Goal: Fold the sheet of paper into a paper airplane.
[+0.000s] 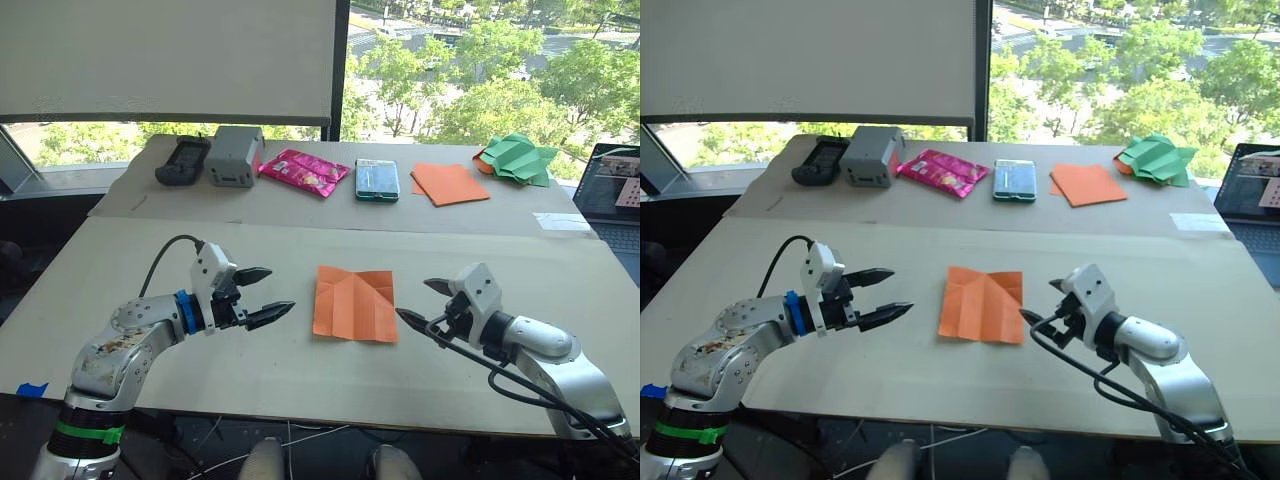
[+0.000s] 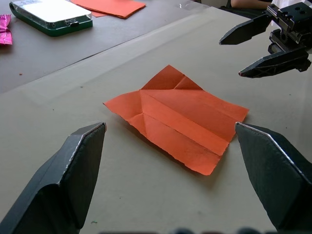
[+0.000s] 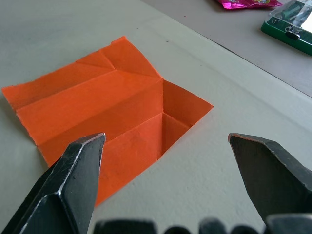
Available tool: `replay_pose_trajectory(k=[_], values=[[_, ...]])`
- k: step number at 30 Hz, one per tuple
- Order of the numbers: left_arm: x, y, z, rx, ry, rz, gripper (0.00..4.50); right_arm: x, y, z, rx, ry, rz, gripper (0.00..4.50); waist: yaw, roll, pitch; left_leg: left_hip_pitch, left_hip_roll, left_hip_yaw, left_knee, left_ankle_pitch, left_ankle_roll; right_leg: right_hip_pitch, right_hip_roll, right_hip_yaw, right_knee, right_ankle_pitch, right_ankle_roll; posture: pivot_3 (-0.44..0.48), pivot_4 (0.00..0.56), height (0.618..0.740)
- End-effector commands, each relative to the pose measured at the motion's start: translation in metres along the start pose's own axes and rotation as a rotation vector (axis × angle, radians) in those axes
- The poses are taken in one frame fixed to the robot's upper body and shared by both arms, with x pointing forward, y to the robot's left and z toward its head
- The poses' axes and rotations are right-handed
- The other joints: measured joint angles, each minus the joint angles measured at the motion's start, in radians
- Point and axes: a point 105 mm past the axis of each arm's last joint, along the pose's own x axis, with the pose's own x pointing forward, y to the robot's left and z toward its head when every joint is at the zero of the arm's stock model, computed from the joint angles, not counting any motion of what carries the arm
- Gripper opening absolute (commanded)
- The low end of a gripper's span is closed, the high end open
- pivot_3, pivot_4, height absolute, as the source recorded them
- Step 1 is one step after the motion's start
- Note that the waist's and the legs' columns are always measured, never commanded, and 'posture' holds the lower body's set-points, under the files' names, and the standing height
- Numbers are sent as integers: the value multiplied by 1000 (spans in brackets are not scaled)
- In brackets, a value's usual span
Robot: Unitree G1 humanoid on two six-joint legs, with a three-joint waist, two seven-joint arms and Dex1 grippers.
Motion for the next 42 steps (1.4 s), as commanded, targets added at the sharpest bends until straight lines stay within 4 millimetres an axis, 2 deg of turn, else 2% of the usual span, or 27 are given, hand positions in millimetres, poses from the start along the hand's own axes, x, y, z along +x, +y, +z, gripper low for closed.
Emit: replay_pose_trajectory(k=[1, 6, 9, 10, 11, 14, 19, 25, 29, 32, 35, 39, 42], values=[[1, 1, 9, 47, -23, -10, 4490, 0, -3, 13, -34, -53, -14, 4500, 0, 0, 0, 0, 0, 0, 0, 0, 0, 0, 0, 0, 0, 0, 0, 0, 150, 702], [6, 3, 8, 43, -32, -24, 4490, 2, -3, 15, -38, -60, -24, 4500, 1, 0, 0, 1, 0, 0, 0, 0, 0, 0, 0, 0, 1, 0, 0, 0, 150, 702], [22, 0, 5, 43, -34, -78, 4490, 2, -4, 14, -35, -56, -40, 4500, 3, 0, 0, 1, 0, 0, 0, 0, 0, 1, 0, 0, 1, 0, 0, 0, 150, 702], [34, -1, 3, 49, -37, -107, 4490, 1, -4, 13, -34, -53, -46, 4500, 6, 0, 0, 1, 0, 0, 0, 0, 0, 1, 0, 0, 1, 0, 0, 0, 150, 702], [44, -2, 4, 49, -52, -137, 3944, 1, -4, 12, -33, -52, -48, 4500, 10, 0, 0, 1, 0, 0, 1, 0, 0, 1, 0, 0, 2, 0, 0, 0, 150, 702], [69, -5, 1, 85, -46, -209, 3006, 1, -4, 11, -31, -46, -53, 4500, 16, -1, 0, -1, -1, 0, 3, 1, 2, 1, 0, 0, 2, 0, 0, 0, 150, 702], [112, -7, -24, 153, 84, -275, 1358, -1, -3, 10, -37, -35, -74, 4500, 14, -1, -1, -1, -1, 0, 5, 5, 8, 1, 0, 0, 2, 1, 2, 0, 150, 702], [120, -4, -50, 180, 179, -289, 1358, -2, -3, 10, -38, -33, -88, 4500, 0, -1, -1, -3, -1, 0, 4, 6, 10, 3, 0, 1, 3, 1, 2, 0, 150, 702], [115, -7, -80, 233, 301, -314, 1358, -6, -2, 6, -38, -15, -88, 4500, 1, -1, -1, -1, -1, 0, 4, 6, 10, 2, 0, 1, 3, 1, 2, 0, 150, 702], [112, -6, -88, 250, 331, -319, 1358, -8, -2, 3, -48, 11, -79, 4500, 1, -1, -2, 0, -1, 0, 6, 3, 5, 3, 0, 1, 3, 1, 3, 0, 150, 702], [111, -8, -93, 255, 344, -328, 1331, -6, -4, -4, -75, 56, -74, 3767, 1, -1, -3, 0, -1, 0, 6, 3, 5, 3, 0, 1, 3, 1, 3, 0, 150, 702], [110, -10, -95, 252, 344, -329, 1331, -3, -10, -21, -119, 159, -93, 2311, 0, -2, -7, 1, -1, 0, 6, 4, 6, 3, 0, 1, 3, 1, 3, 0, 150, 702], [110, -10, -95, 251, 342, -328, 1331, 0, -7, -29, -128, 193, -69, 1247, 0, -2, -8, 1, -1, 0, 6, 4, 6, 3, 0, 1, 3, 1, 3, 0, 150, 702]])
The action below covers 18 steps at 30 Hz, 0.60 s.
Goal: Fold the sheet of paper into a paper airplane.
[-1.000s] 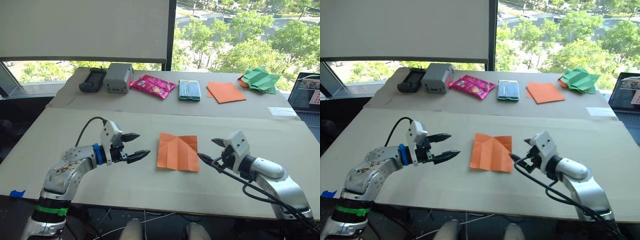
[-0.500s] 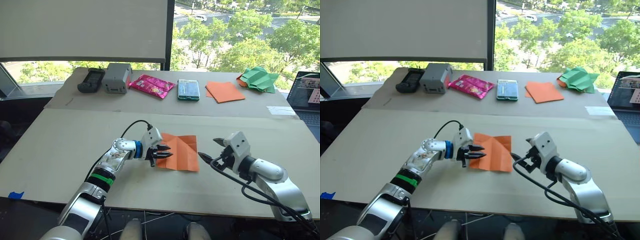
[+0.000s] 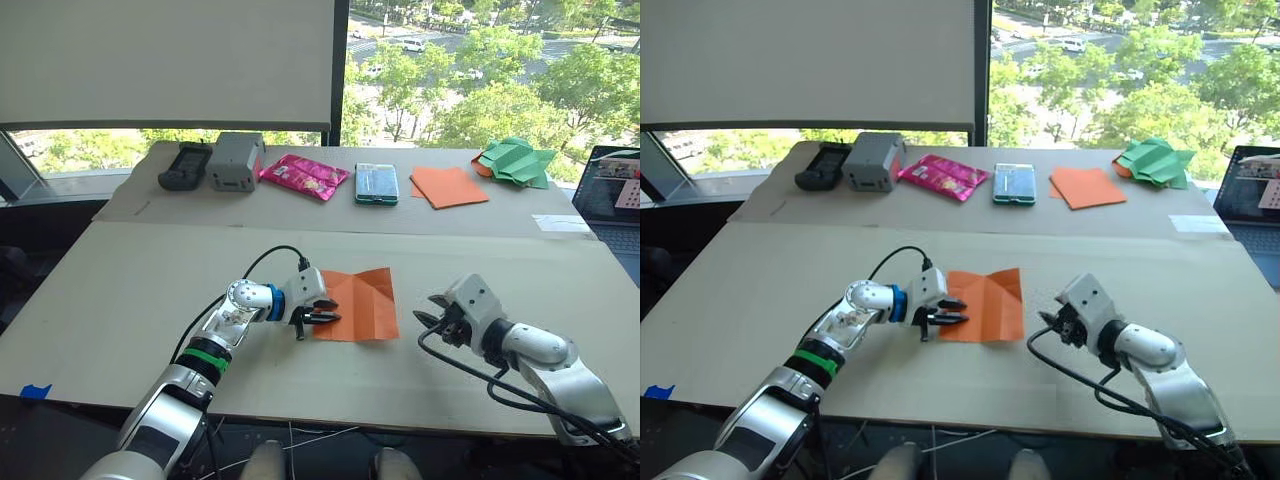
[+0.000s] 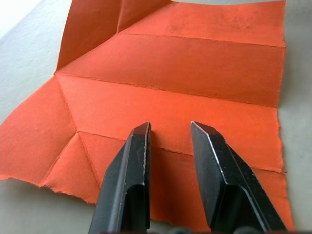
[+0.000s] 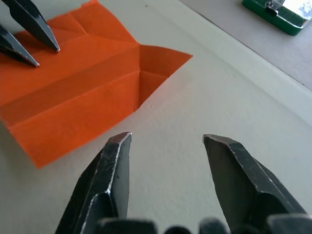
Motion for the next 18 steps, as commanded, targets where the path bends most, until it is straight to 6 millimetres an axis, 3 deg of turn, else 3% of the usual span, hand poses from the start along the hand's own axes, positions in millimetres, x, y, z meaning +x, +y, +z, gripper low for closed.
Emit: replay_pose_trajectory(k=[1, 4, 9, 18], values=[[1, -12, -25, -40, 88, -30, 1331, 4, 2, 4, -45, 10, 21, 966, 0, 0, 0, 0, 0, 0, 0, 0, 1, 0, 0, 0, 0, 0, 0, 0, 150, 702], [0, -12, -25, -41, 90, -29, 1331, 12, 12, -3, -73, 42, 66, 15, -1, 0, -1, 0, 0, 0, 0, 1, 1, 0, 0, 0, 0, 0, 0, 0, 150, 702], [0, -12, -25, -45, 90, -26, 1331, 27, 26, 7, -54, -10, 104, 15, -1, 0, -4, 0, 0, 0, 0, 1, 1, 0, 0, 0, 0, 0, 0, 0, 150, 702], [-3, -11, -26, -45, 97, -27, 1331, 40, 32, 61, 95, -248, 140, 15, -1, 3, -8, 1, 0, 0, 0, 2, 4, 0, 0, 0, 1, 0, 0, 0, 150, 702]])
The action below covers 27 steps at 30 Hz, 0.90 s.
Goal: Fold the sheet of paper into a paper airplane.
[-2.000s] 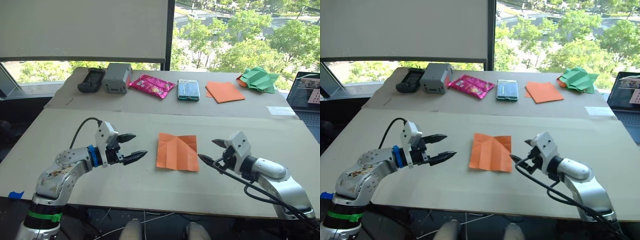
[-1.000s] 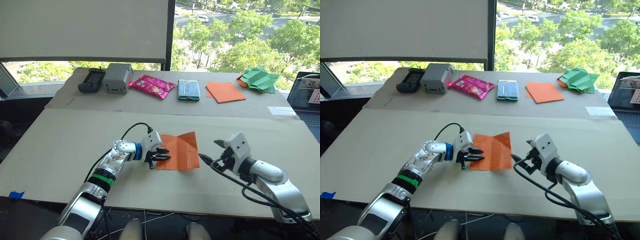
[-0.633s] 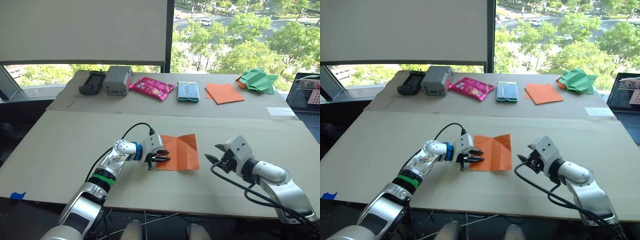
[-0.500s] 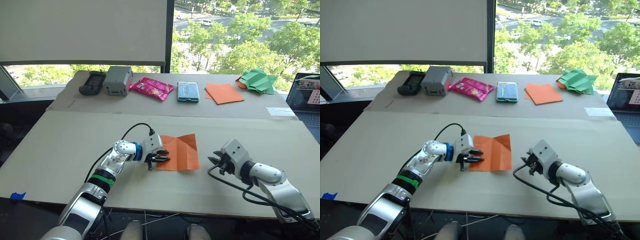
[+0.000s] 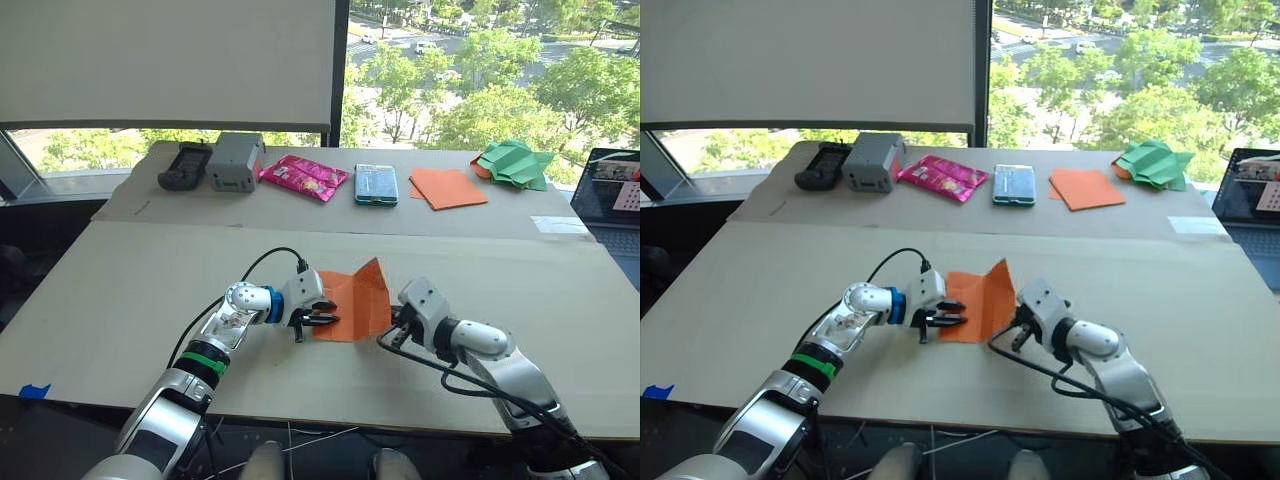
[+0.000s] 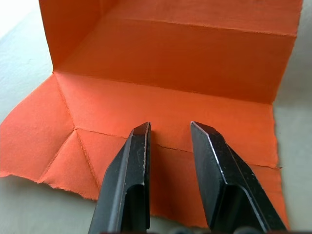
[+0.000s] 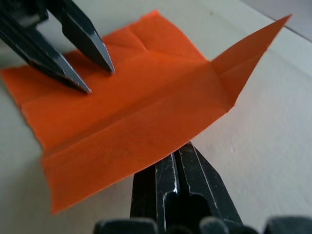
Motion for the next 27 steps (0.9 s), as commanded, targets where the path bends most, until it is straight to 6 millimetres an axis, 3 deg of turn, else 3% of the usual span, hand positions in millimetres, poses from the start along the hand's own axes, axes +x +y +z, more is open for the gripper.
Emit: replay_pose_trajectory(k=[1, 4, 10, 16, 23, 27], values=[[-2, -9, -25, -43, 97, -27, 1331, 0, -3, 32, 13, -124, 3, 15, 0, 0, 0, 0, 0, 0, 0, 0, 0, 0, 0, 0, 0, 0, 0, 0, 150, 702], [-4, -8, -25, -46, 98, -23, 1331, 10, 10, 44, 10, -151, 59, 15, 0, 1, -1, 0, 0, 0, 0, 0, 0, 0, 0, 0, 0, 0, 0, 0, 150, 702], [-12, -3, -23, -63, 85, 18, 1331, 36, 35, 31, 16, -85, 119, 15, -3, 1, -1, 1, 0, -1, -1, 0, 0, -1, 1, 0, 1, 0, 0, 0, 150, 702], [-37, 6, -14, -82, 56, 107, 1331, 52, 37, 9, 42, 1, 91, 15, -7, 1, -1, 0, 0, 0, -1, 0, 0, -2, 1, 0, 2, 0, -1, 0, 150, 702], [-92, 20, 17, -129, -53, 253, 1331, 57, 40, 1, 45, 33, 103, 15, -21, 1, 0, 0, 1, -2, -4, 0, 0, -3, 1, 1, 4, -1, -2, 0, 150, 702], [-94, 24, 29, -164, -115, 250, 1331, 59, 41, -2, 45, 46, 105, 15, -17, 1, 0, 1, 1, -2, -4, -2, -4, -2, 1, 0, 4, -1, -2, 0, 150, 702]])
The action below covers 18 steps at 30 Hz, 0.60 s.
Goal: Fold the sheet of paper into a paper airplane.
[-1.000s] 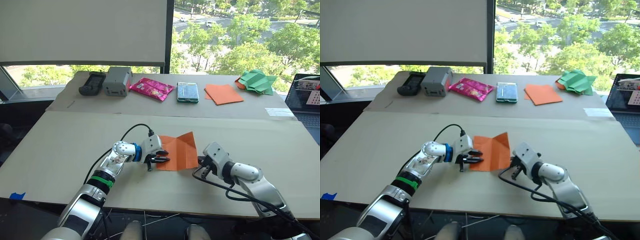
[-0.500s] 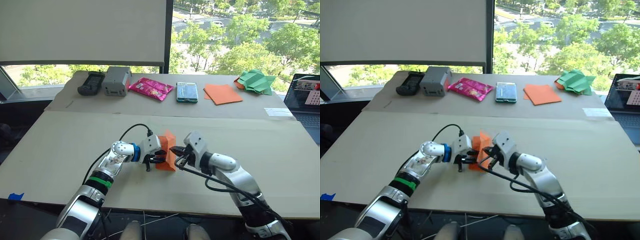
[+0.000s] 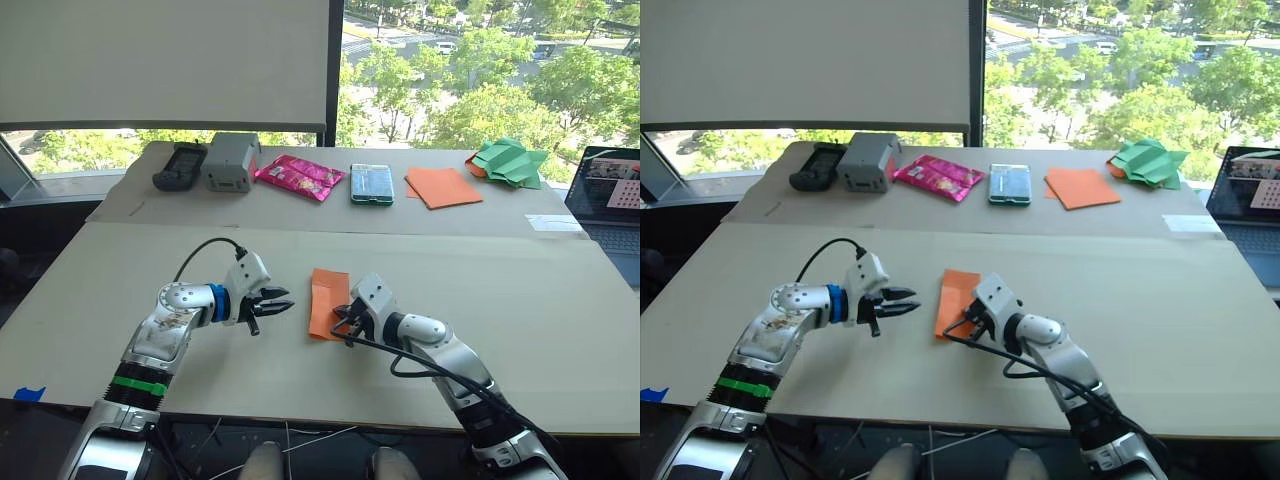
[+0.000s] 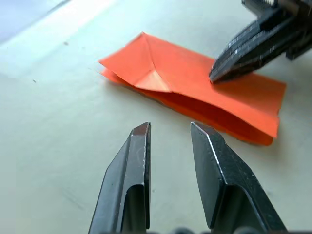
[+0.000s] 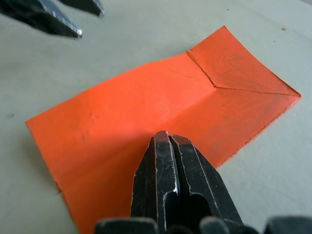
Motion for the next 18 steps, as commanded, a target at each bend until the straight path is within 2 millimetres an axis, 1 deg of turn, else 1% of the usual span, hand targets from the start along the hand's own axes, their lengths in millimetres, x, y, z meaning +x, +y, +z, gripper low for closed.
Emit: replay_pose_trajectory(k=[1, 2, 5, 6, 7, 9, 11, 12, 14, 15, 18], values=[[1, 0, 17, 4, -62, -14, 1331, 4, 1, -3, -4, 17, 6, 15, -1, 0, 0, 0, 0, 0, 0, 0, 0, 0, 0, 0, 0, 0, 0, 0, 150, 702], [3, -1, 17, -3, -65, -22, 1331, 5, 1, -4, -4, 21, 5, 15, -2, 0, 0, 1, 0, 0, 0, 0, 1, 0, 0, 0, 0, 0, 0, 0, 150, 702], [16, -4, 18, -30, -82, -59, 2155, 5, 1, -5, -7, 27, 0, 0, -5, 0, 0, 1, 0, 0, 0, 2, 4, 0, 0, 0, 1, 0, 0, 0, 150, 702], [18, -4, 18, -32, -82, -66, 2499, 6, 1, -5, -7, 26, 0, 0, -5, -1, 0, 1, 0, 0, 0, 2, 4, 0, 0, 0, 1, 0, 0, 0, 150, 702], [24, -3, 19, -36, -86, -72, 2886, 5, 1, -5, -7, 26, -4, 0, -6, -1, 0, 1, 0, 0, 0, 2, 4, 0, 0, 0, 1, 0, 0, 0, 150, 702], [35, -3, 19, -36, -87, -89, 3525, 5, 0, -5, -6, 26, -9, 0, -5, -1, 0, 1, 0, 0, 0, 2, 4, 0, 0, 0, 1, 0, 0, 0, 150, 702], [43, -3, 21, -40, -92, -108, 4232, 5, 0, -5, -6, 27, -12, 0, -5, -1, 0, 1, 0, 0, 0, 2, 4, 0, 0, 0, 1, 0, 0, 0, 150, 702], [48, -2, 20, -44, -93, -115, 4486, 4, 0, -5, -5, 27, -15, 0, -5, -1, 0, 1, 0, 0, 0, 3, 4, 0, 0, 0, 1, 0, 0, 0, 150, 702], [54, -4, 18, -41, -83, -140, 4486, 4, 0, -5, -1, 28, -23, 0, -5, -1, 0, 1, 0, 0, 0, 3, 4, 1, 1, 0, 1, 0, 0, 0, 150, 702], [56, -4, 17, -36, -77, -148, 4318, 4, 1, -5, 0, 28, -25, 0, -5, -1, 0, 1, 0, 0, 0, 3, 4, 1, 1, 0, 1, 0, 0, 0, 150, 702], [61, -8, 14, -26, -70, -183, 3341, 2, 1, -7, 5, 32, -35, 0, -6, -1, 0, 1, 0, 0, 0, 3, 4, 1, 1, 0, 1, 0, 0, 0, 150, 702]])
